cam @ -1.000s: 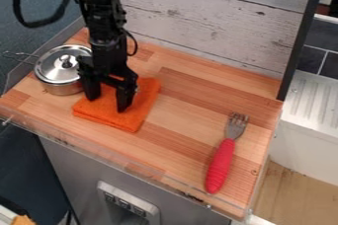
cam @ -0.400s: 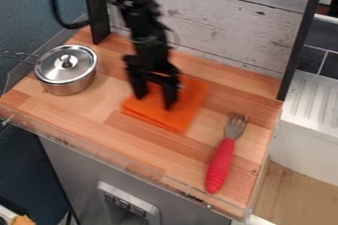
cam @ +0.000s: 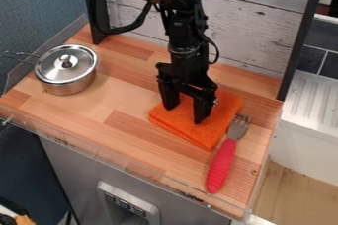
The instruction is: Scratched the orange cloth on the table
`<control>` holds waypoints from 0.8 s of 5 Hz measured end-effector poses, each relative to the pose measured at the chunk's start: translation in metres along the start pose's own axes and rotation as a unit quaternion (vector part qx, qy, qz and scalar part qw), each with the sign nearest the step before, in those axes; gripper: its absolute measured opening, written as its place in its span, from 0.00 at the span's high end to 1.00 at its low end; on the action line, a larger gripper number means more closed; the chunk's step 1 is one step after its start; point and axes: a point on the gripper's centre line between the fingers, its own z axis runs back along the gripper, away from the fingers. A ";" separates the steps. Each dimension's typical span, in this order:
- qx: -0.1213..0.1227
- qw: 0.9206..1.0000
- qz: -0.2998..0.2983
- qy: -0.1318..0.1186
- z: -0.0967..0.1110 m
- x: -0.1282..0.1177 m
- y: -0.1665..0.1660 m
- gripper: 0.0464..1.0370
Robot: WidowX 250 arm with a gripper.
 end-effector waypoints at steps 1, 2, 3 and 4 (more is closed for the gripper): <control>0.010 0.999 0.037 -0.004 0.003 0.004 0.004 0.04; 0.023 0.996 0.078 -0.026 0.026 0.004 0.013 0.04; 0.034 0.993 0.101 -0.058 0.058 0.002 0.020 0.04; 0.041 0.992 0.104 -0.064 0.074 -0.007 0.028 0.04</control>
